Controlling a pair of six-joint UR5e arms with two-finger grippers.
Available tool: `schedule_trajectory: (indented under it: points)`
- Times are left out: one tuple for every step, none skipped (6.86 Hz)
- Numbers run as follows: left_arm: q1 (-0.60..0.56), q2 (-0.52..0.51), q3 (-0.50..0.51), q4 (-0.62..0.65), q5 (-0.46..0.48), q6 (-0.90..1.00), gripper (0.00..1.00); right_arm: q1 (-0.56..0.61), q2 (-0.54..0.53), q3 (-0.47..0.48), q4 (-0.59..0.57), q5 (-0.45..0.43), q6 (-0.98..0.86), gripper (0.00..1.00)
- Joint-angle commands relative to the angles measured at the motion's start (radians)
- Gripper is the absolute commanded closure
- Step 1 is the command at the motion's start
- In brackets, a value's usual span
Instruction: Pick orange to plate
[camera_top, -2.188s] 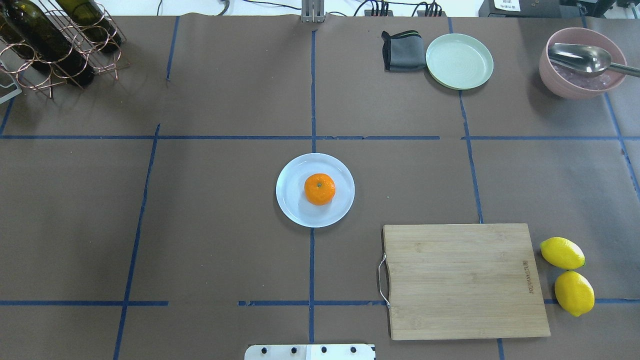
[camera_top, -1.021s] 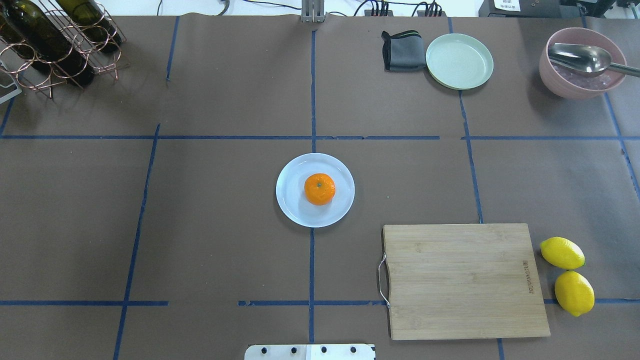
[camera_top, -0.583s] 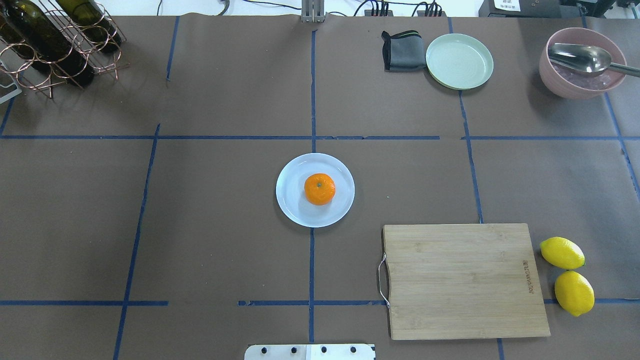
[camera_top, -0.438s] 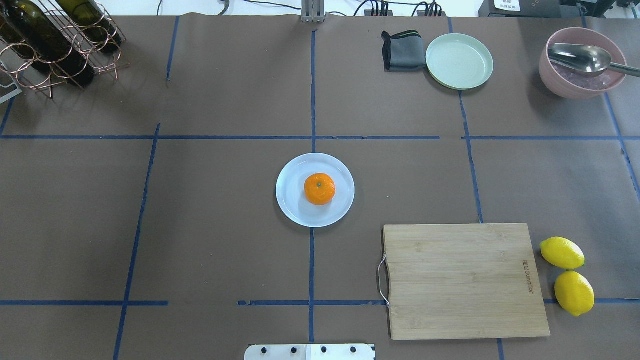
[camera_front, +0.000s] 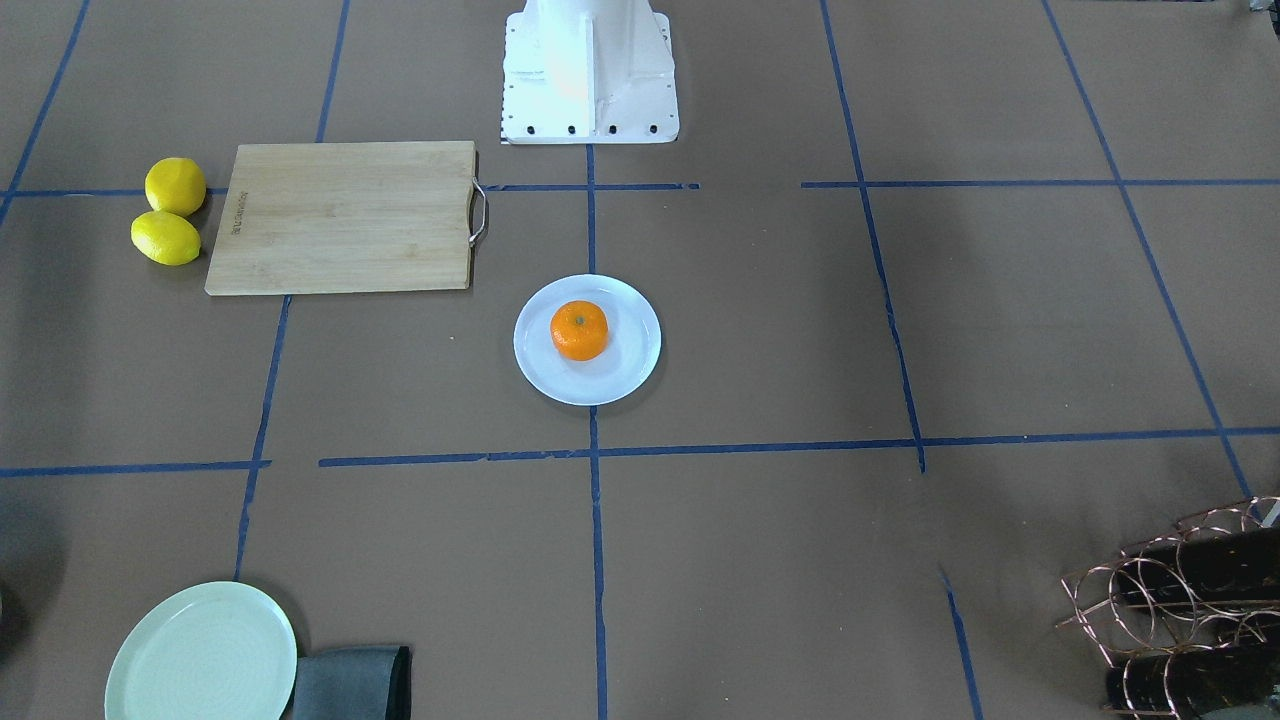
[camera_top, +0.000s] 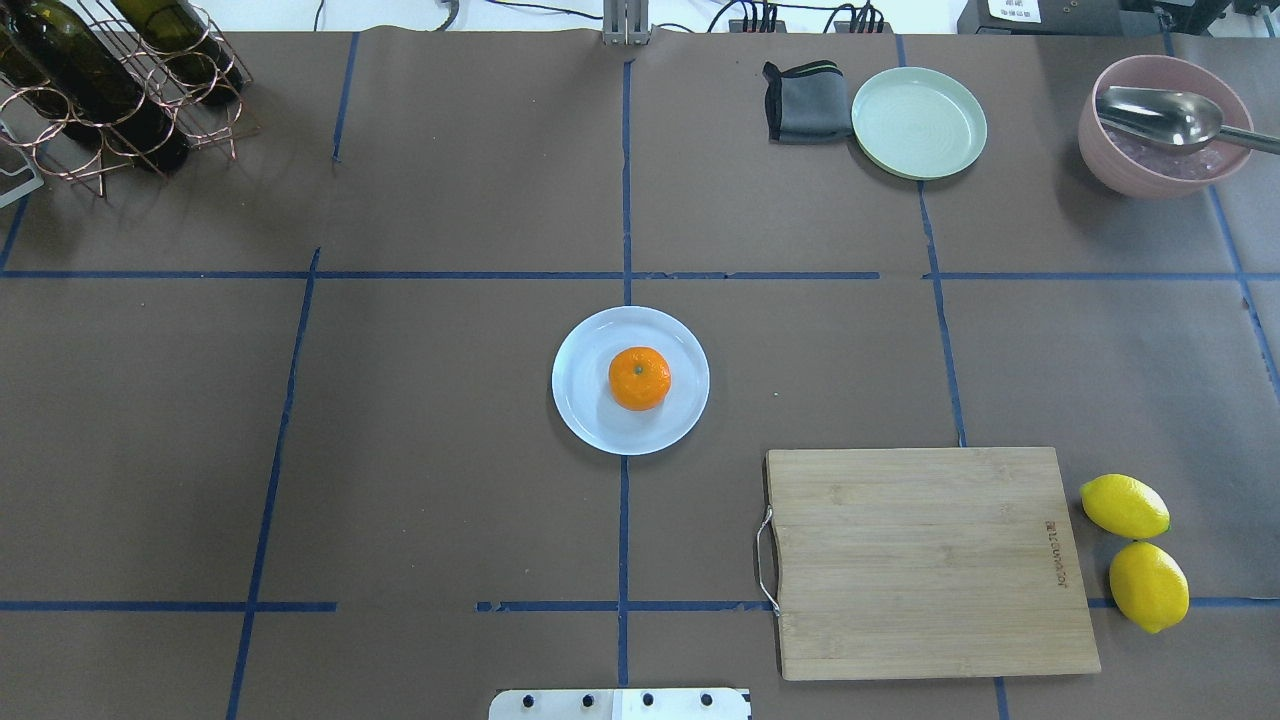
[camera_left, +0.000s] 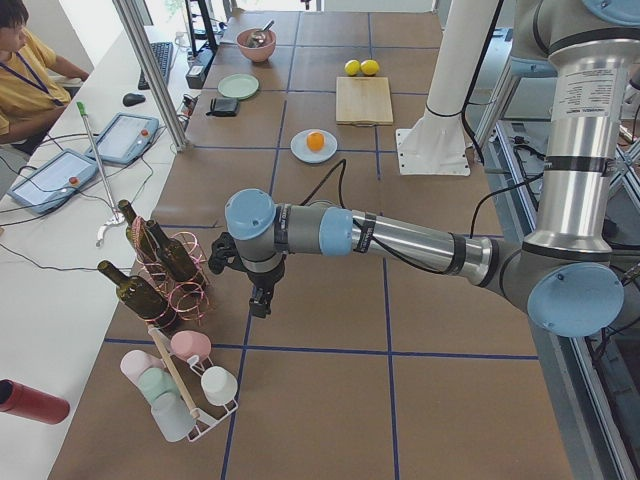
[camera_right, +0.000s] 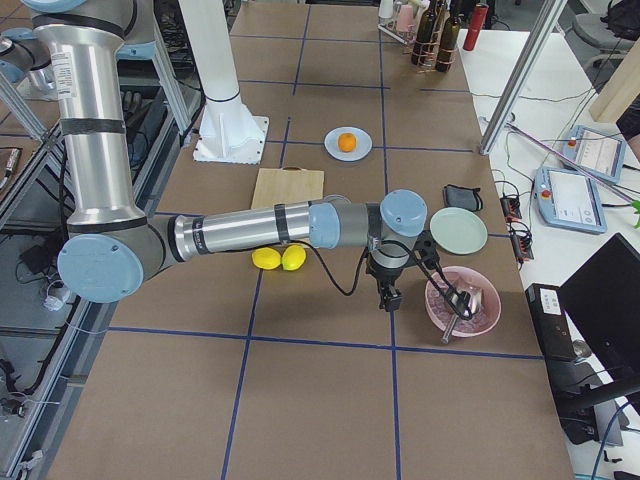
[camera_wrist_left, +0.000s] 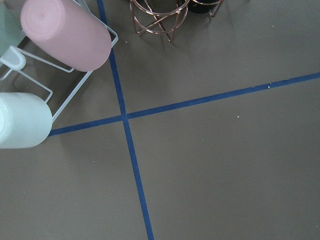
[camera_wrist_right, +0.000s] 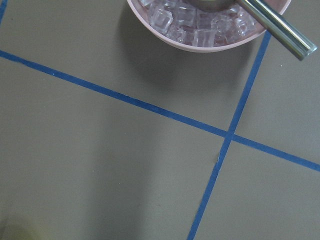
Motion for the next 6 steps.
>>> schedule_trajectory:
  points:
    - [0.005,-0.032,0.006,0.0,0.004,-0.001,0.0,0.0,-0.007,-0.005,0.005,0.0,0.001,0.0]
    - [0.006,-0.023,0.012,0.001,0.005,-0.001,0.0,0.0,-0.009,-0.008,0.005,0.0,0.0,0.0]
    - [0.006,-0.016,0.018,0.0,0.004,-0.001,0.0,-0.002,-0.007,-0.025,0.005,0.001,0.0,0.0]
    - [0.006,-0.019,0.021,0.003,0.007,-0.001,0.0,-0.002,-0.006,-0.023,0.019,0.006,0.001,0.0]
    - [0.006,-0.019,0.012,0.001,0.002,-0.01,0.0,-0.009,-0.007,-0.045,0.022,0.003,-0.011,0.0]
    - [0.011,-0.018,0.026,-0.005,0.001,-0.006,0.0,-0.011,-0.007,-0.055,0.018,0.008,-0.014,0.0]
